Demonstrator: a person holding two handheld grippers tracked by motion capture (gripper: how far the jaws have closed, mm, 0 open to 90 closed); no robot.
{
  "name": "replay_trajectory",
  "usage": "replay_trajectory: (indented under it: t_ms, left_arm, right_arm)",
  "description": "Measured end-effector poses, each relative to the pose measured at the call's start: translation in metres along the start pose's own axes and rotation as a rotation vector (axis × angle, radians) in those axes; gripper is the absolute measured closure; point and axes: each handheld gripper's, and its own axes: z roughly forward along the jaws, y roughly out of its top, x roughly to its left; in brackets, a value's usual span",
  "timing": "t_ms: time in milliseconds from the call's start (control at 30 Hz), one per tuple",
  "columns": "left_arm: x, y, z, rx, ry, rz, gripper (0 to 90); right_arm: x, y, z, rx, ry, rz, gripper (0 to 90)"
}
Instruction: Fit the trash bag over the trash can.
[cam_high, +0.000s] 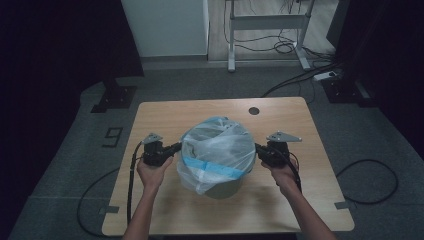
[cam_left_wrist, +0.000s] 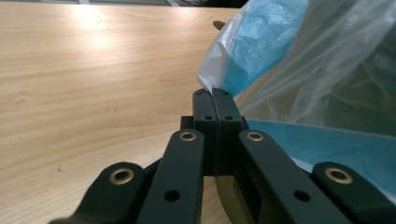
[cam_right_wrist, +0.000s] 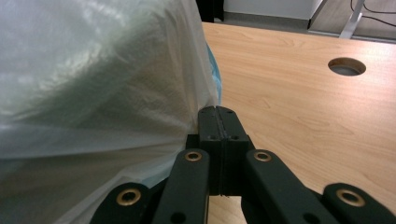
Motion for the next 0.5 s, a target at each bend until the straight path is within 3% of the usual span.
replay_trajectory:
  t_ms: [167, 400, 500]
  left_arm:
    - [-0.003, -0.008, -0.005, -0.027, -0.015, 0.012, 89.7]
    - [-0.005, -0.009, -0.007, -0.056, -0.010, 0.021, 89.7]
    - [-0.004, -0.008, -0.009, -0.066, -0.008, 0.024, 89.7]
  right_arm:
    - [-0.003, -0.011, -0.002, 0.008, -0.010, 0.013, 88.8]
    - [-0.004, -0.013, -0.006, -0.015, -0.019, 0.020, 88.4]
    - [-0.005, -0.014, -0.012, -0.055, -0.022, 0.028, 79.8]
